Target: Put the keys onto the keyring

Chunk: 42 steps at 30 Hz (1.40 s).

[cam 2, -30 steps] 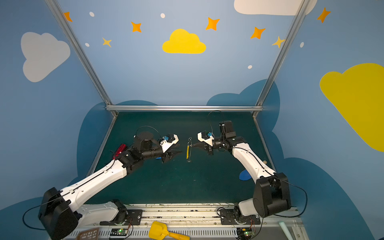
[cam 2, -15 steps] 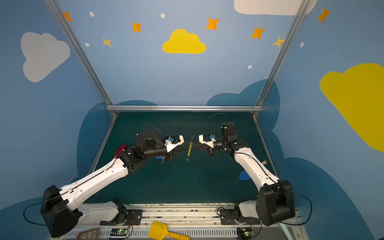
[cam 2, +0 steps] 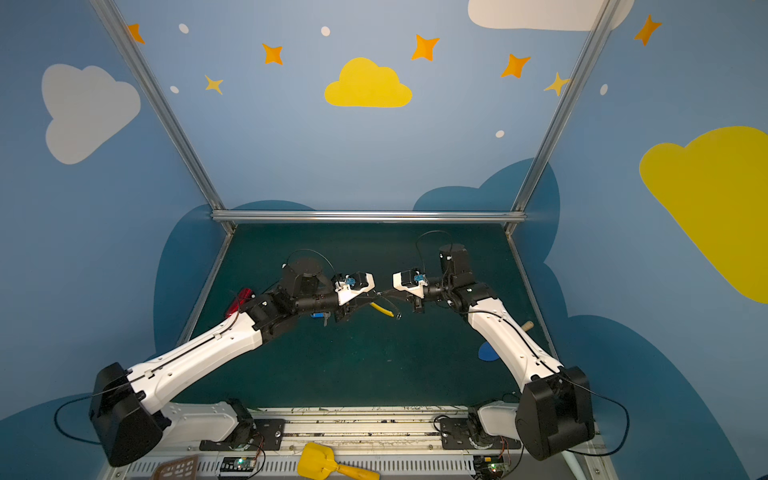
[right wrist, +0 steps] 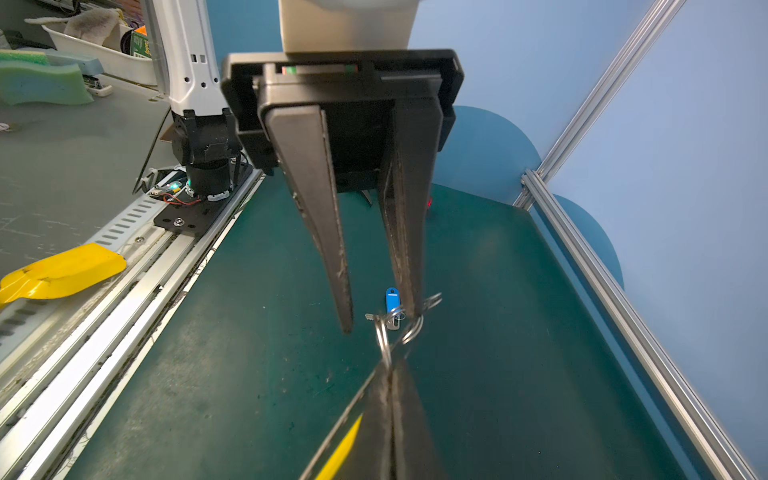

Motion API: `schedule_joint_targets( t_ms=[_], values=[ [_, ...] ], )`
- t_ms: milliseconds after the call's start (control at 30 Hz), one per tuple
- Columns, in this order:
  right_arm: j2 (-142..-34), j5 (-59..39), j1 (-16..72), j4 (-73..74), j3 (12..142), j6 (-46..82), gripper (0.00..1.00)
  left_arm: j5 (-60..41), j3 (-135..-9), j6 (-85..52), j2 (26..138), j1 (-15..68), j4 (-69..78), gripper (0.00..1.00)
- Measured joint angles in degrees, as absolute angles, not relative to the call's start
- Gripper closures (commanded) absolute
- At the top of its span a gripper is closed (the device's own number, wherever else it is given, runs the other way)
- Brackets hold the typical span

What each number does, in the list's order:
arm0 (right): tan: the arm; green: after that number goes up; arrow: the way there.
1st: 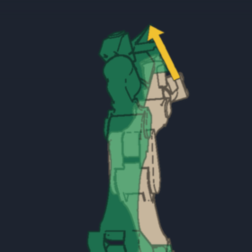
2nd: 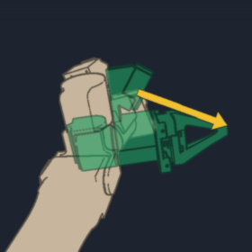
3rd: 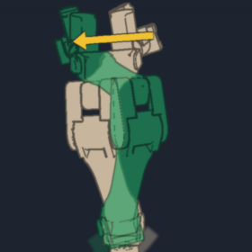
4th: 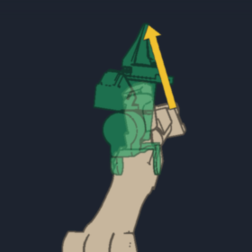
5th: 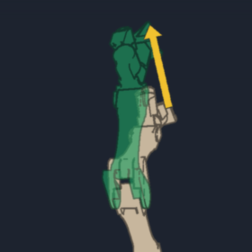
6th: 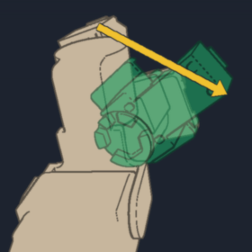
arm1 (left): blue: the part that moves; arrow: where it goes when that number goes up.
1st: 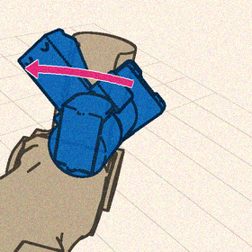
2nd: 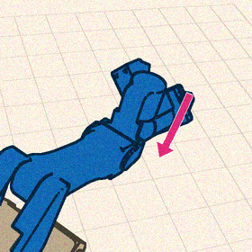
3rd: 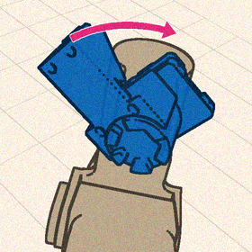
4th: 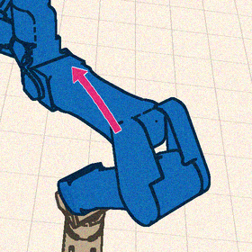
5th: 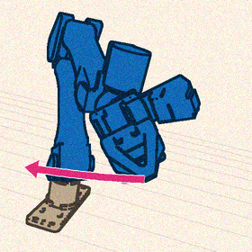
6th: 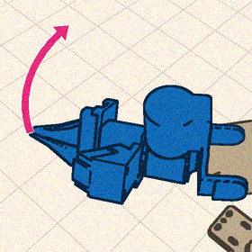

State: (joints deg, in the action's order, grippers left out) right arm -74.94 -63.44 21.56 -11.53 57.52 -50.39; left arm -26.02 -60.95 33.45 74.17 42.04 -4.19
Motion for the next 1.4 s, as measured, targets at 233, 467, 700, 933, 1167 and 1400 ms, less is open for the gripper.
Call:
schedule_joint_targets(
  t_ms=[233, 467, 700, 933, 1167, 1400],
  values=[
    [-74.2, -61.6, 22.2, -11.5, 57.5, -51.0, 1.00, -25.8, -62.3, 34.7, 75.3, 42.4, -5.4, 0.79],
    [-73.1, -60.6, 22.5, -11.9, 57.5, -51.9, 1.00, -25.2, -63.7, 36.1, 76.9, 42.7, -7.3, 0.86],
    [-73.1, -59.9, 22.7, -12.9, 57.5, -53.3, 1.00, -25.2, -64.4, 36.4, 77.2, 42.8, -7.7, 0.90],
    [-73.1, -59.7, 22.7, -12.9, 57.5, -53.8, 1.00, -25.3, -64.6, 37.2, 77.3, 42.8, -8.0, 0.96],
    [-73.0, -58.2, 22.6, -13.0, 57.5, -54.0, 0.80, -25.3, -64.9, 37.2, 77.8, 42.8, -8.1, 0.96],
    [-69.7, -54.3, 21.0, -13.3, 56.7, -54.8, 0.68, -25.3, -64.9, 36.0, 77.8, 42.8, -7.1, 0.96]
  ],
)
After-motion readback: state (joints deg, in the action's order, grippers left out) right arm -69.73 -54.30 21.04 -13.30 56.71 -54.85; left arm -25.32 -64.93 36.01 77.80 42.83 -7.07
